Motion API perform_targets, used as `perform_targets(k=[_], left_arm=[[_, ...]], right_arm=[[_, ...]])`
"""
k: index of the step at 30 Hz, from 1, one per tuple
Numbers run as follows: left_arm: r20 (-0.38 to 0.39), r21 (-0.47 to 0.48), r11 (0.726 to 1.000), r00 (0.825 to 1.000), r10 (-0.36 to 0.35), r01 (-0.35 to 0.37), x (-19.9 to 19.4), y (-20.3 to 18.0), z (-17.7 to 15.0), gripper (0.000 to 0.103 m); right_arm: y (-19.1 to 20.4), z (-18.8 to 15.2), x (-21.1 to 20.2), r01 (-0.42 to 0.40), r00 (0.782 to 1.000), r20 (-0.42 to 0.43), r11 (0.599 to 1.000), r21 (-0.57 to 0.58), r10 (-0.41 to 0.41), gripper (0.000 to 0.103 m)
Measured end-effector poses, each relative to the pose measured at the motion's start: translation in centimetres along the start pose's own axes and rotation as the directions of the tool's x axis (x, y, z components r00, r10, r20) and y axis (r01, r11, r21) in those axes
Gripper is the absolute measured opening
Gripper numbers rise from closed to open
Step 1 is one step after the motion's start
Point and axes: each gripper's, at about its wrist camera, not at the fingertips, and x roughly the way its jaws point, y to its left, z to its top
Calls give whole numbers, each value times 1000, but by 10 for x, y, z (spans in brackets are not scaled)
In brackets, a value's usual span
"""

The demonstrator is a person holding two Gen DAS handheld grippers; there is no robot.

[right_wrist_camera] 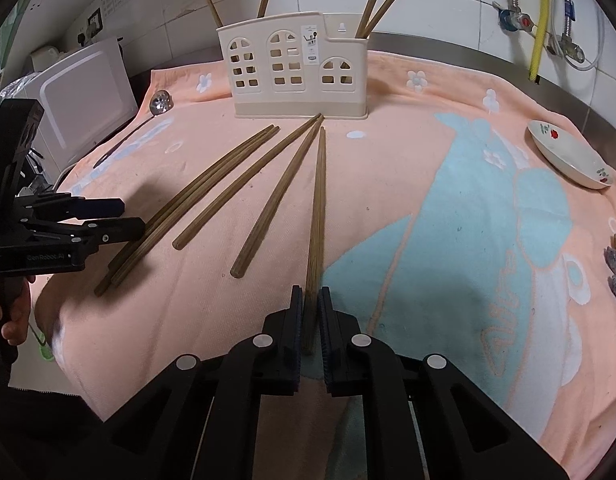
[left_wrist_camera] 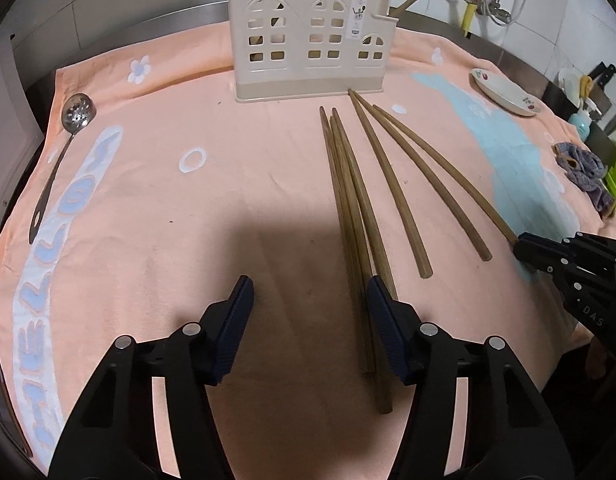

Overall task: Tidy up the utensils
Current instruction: 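Lower the left tool onto a chopstick while the right tool closes on another chopstick, then close the left tool on a wooden chopstick and lift it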

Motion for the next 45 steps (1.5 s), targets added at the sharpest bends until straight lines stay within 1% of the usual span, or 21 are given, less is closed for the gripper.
perform_targets(k=[3, 5, 8, 16, 17, 19, 20, 22, 24, 26, 29, 37, 40, 42, 45], left_arm=[[-1, -9, 1000, 1000, -1, 1, 0, 3, 1, 53], [-3, -16, 1000, 1000, -7, 7, 1, 4, 1, 53], [-6, 0, 1000, 1000, -5, 5, 1, 1, 1, 52], [-10, 9, 1000, 1000, 1, -1, 3, -4, 1, 46], [-15, 16, 1000, 1000, 17, -17, 6, -6, 1, 41], [-3, 45, 997, 998, 58, -57, 8, -12, 1, 41], [0, 48, 997, 998, 60, -60, 8, -14, 1, 37], [3, 38, 998, 998, 56, -56, 7, -13, 1, 35], [12, 23, 999, 999, 45, -45, 5, -11, 0, 24], [20, 13, 999, 999, 37, -37, 4, -10, -1, 18], [28, 17, 999, 999, 31, -32, 3, -12, -3, 14], [29, 42, 999, 1000, 5, -6, 6, -15, -4, 14], [29, 29, 1000, 1000, -12, 11, 6, -12, -4, 14], [34, 11, 1000, 999, -14, 14, 4, -10, -4, 12], [39, 15, 1000, 999, -14, 13, 3, -12, -6, 12]], right_arm=[[0, 0, 0, -2, 1000, 1, 1000, 2, 2, 8], [0, 0, 0, -2, 1000, 1, 1000, 3, 2, 8], [-1, 0, 0, -4, 1000, 1, 1000, 5, 4, 8], [-1, 0, 0, -4, 1000, 2, 1000, 6, 4, 8], [0, 0, 0, -3, 1000, 2, 1000, 5, 3, 8], [-1, -1, 0, -3, 1000, 3, 1000, 5, 3, 8], [-1, -1, 0, -3, 1000, 3, 1000, 5, 3, 8], [-1, -1, 0, -4, 1000, 3, 1000, 4, 4, 8], [-1, -1, 0, -3, 1000, 4, 1000, 3, 3, 8], [-1, -1, 0, -3, 1000, 4, 1000, 4, 3, 8], [-1, -1, 0, -4, 1000, 4, 1000, 4, 4, 8], [-1, -2, 1, -2, 1000, 5, 1000, 2, 2, 8], [-1, -2, 1, 2, 1000, 6, 1000, 1, -2, 8], [-1, -2, 0, 5, 1000, 6, 1000, -2, -5, 8], [-1, -2, -1, 8, 1000, 3, 1000, -7, -8, 8]])
